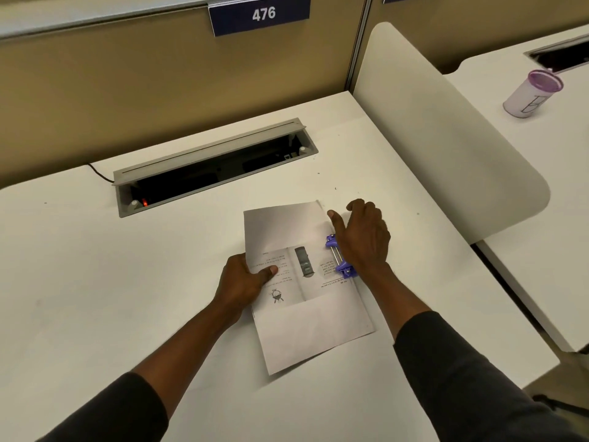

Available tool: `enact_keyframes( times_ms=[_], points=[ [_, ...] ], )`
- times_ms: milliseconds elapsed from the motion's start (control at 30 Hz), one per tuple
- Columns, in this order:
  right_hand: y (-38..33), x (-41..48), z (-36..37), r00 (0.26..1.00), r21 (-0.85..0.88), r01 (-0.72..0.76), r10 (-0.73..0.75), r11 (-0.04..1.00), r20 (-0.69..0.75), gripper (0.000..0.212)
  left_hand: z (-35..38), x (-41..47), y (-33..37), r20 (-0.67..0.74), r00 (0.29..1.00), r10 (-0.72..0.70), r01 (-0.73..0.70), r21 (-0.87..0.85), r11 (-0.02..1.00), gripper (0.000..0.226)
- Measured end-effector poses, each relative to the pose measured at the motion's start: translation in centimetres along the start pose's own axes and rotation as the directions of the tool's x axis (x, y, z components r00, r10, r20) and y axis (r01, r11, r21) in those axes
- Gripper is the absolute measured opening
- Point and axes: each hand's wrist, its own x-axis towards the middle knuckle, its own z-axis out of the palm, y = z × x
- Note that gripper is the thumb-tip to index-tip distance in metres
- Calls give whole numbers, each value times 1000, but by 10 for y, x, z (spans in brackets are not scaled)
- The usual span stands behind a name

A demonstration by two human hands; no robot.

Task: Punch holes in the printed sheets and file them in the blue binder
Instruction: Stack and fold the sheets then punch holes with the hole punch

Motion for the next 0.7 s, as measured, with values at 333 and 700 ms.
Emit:
enact_keyframes(
  times_ms=[333, 700],
  points=[
    [14, 6, 17, 993, -150, 105, -110, 983, -31, 39, 0, 2, 1, 11, 1000, -18, 18, -28, 999, 24],
    [14, 10, 21, 995, -221, 89, -96, 971, -22, 37, 1, 2, -1, -1, 1000, -15, 15, -37, 999, 18]
  ],
)
